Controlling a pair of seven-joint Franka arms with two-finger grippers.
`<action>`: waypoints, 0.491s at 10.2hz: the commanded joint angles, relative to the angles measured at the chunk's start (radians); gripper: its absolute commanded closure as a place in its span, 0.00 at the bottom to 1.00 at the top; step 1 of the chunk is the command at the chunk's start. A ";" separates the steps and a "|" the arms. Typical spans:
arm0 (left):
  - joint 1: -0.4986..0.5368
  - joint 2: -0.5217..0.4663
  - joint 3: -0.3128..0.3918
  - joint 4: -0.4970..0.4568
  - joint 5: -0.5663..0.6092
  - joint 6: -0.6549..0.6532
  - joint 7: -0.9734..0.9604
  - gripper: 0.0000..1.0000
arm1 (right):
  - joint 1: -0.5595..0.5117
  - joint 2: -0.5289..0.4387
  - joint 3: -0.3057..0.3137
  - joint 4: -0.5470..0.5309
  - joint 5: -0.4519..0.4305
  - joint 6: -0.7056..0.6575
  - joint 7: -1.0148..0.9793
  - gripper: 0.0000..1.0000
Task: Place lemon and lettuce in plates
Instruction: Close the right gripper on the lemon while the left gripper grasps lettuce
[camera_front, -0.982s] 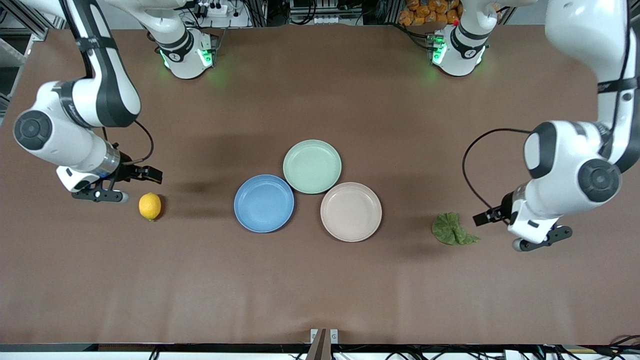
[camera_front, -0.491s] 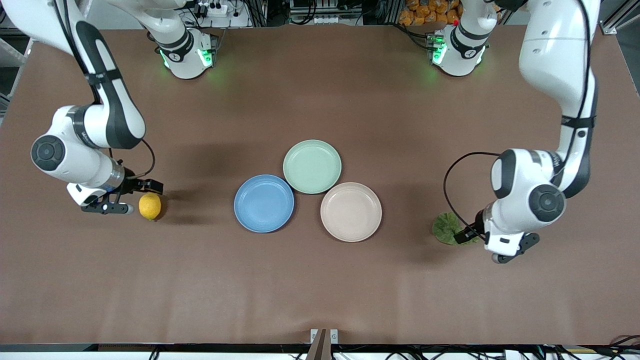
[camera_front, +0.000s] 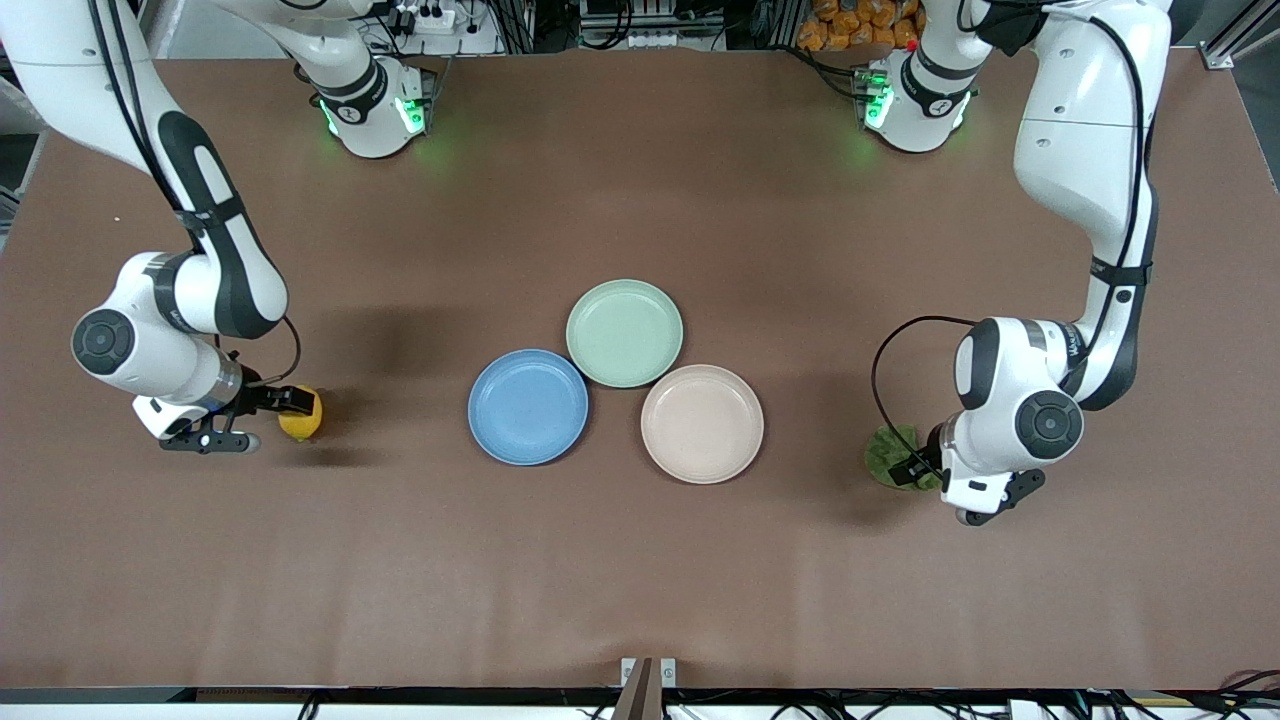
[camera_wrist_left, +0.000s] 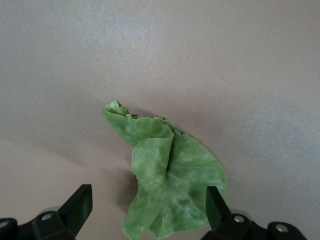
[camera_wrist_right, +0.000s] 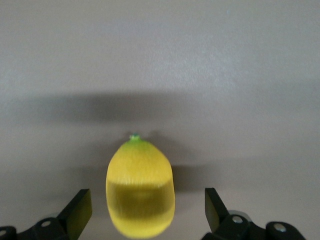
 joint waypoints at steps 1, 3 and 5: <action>-0.018 0.027 0.009 0.006 -0.004 0.038 -0.011 0.00 | 0.000 0.049 -0.005 0.023 0.021 0.045 -0.003 0.00; -0.023 0.041 0.009 0.006 -0.002 0.057 -0.011 0.00 | -0.004 0.061 -0.006 0.020 0.023 0.053 -0.003 0.00; -0.023 0.050 0.009 0.006 -0.002 0.069 -0.011 0.00 | 0.000 0.075 -0.006 0.014 0.023 0.082 -0.003 0.00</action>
